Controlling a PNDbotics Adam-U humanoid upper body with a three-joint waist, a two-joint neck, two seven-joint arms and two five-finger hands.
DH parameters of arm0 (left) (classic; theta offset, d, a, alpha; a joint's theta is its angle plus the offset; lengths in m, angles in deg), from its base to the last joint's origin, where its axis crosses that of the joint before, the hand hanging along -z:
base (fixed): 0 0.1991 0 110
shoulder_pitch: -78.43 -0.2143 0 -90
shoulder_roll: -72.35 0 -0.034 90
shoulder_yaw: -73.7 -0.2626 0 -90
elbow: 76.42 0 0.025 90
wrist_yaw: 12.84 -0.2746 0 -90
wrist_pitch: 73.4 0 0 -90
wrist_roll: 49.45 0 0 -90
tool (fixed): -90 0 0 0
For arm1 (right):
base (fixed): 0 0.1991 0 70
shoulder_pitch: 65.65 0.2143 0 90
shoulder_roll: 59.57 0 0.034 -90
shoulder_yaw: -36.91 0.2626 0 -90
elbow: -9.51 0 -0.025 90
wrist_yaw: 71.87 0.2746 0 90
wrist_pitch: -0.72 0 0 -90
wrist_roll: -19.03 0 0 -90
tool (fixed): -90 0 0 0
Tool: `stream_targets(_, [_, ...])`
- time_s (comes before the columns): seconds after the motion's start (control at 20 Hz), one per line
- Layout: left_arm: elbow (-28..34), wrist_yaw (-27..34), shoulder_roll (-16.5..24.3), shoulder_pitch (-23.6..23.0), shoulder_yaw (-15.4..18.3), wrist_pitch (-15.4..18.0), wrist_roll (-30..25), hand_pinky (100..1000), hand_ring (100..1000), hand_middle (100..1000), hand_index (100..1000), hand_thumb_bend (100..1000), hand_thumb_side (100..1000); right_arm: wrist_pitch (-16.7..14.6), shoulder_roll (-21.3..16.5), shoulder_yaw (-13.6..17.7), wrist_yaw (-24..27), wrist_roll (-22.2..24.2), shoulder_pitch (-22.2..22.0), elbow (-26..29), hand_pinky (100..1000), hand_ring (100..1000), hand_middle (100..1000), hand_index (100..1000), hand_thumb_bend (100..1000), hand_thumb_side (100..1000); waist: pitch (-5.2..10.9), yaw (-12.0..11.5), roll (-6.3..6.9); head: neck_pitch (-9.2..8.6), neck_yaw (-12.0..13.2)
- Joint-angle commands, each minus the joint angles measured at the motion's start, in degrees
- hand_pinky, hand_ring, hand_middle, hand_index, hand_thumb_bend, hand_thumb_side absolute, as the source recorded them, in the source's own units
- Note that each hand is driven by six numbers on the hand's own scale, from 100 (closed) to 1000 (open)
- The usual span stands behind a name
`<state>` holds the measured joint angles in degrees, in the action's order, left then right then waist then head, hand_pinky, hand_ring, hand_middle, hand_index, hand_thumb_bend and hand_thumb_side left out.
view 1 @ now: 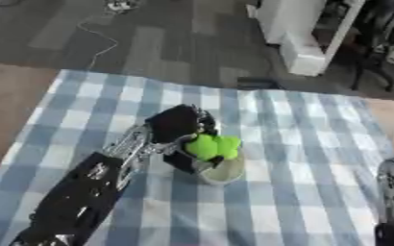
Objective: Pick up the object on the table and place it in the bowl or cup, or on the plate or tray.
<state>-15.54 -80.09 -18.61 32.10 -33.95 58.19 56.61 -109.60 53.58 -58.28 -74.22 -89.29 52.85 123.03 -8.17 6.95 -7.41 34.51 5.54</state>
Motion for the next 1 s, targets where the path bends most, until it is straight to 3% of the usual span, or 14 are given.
stream_targets(0.05, [-1.43,-2.36,-0.45,1.93,1.18,0.77,2.28,100,100,131,373,100,716,-0.23,0.42,0.1,-0.27,0.02,0.86,1.07,326,454,620,785,100,857,0.59,0.31,0.2,-0.74,-0.45])
stream_targets(0.1, [-1.77,-3.04,-0.52,2.08,1.27,1.08,2.88,100,100,131,373,100,730,-0.22,0.44,0.03,-0.25,0.09,0.87,1.07,326,454,620,785,100,858,0.59,0.34,0.22,-0.7,-0.43])
stream_targets(0.15, [-2.02,-3.76,-0.54,2.18,1.28,1.24,3.17,100,332,413,559,168,822,-0.19,0.43,-0.03,-0.23,0.15,0.87,1.07,325,454,621,785,100,858,0.59,0.35,0.24,-0.66,-0.41])
stream_targets(0.2, [-2.2,-4.67,-0.59,2.28,1.25,1.2,3.08,100,440,515,609,245,816,-0.11,0.39,-0.08,-0.19,0.21,0.87,1.07,325,454,621,785,100,858,0.59,0.34,0.26,-0.62,-0.4])
stream_targets(0.35, [-2.48,-6.32,-0.94,2.42,1.29,0.8,2.57,368,609,679,663,323,825,0.02,0.34,-0.2,-0.12,0.37,0.9,1.07,325,454,620,784,100,858,0.65,0.35,0.29,-0.64,-0.34])
stream_targets(0.4, [-2.53,-6.55,-1.05,2.48,1.27,0.71,2.44,355,599,670,660,327,803,0.02,0.32,-0.23,-0.11,0.41,0.92,1.07,325,454,621,784,100,860,0.68,0.34,0.3,-0.65,-0.35])
stream_targets(0.45, [-2.52,-6.69,-1.13,2.56,1.24,0.68,2.35,450,679,732,681,345,827,0.03,0.3,-0.26,-0.1,0.45,0.92,1.07,324,454,620,784,100,858,0.7,0.33,0.32,-0.67,-0.34])
stream_targets(0.5, [-2.45,-6.77,-1.18,2.68,1.21,0.68,2.3,466,696,742,683,353,827,0.05,0.28,-0.29,-0.09,0.49,0.92,1.07,324,454,620,784,100,858,0.72,0.32,0.35,-0.69,-0.33])
stream_targets(0.9, [-1.12,-6.85,-1.29,3.12,0.82,-0.27,1.71,531,743,770,700,399,828,0.29,0.06,-0.44,-0.05,0.68,0.89,1.07,324,454,621,784,100,858,0.84,0.18,0.56,-0.75,-0.32])
stream_targets(1.0, [-0.61,-6.33,-1.33,3.17,0.82,-0.67,1.65,590,762,772,702,407,828,0.33,0.0,-0.44,-0.07,0.69,0.87,1.07,323,454,620,784,100,858,0.88,0.12,0.6,-0.8,-0.28])
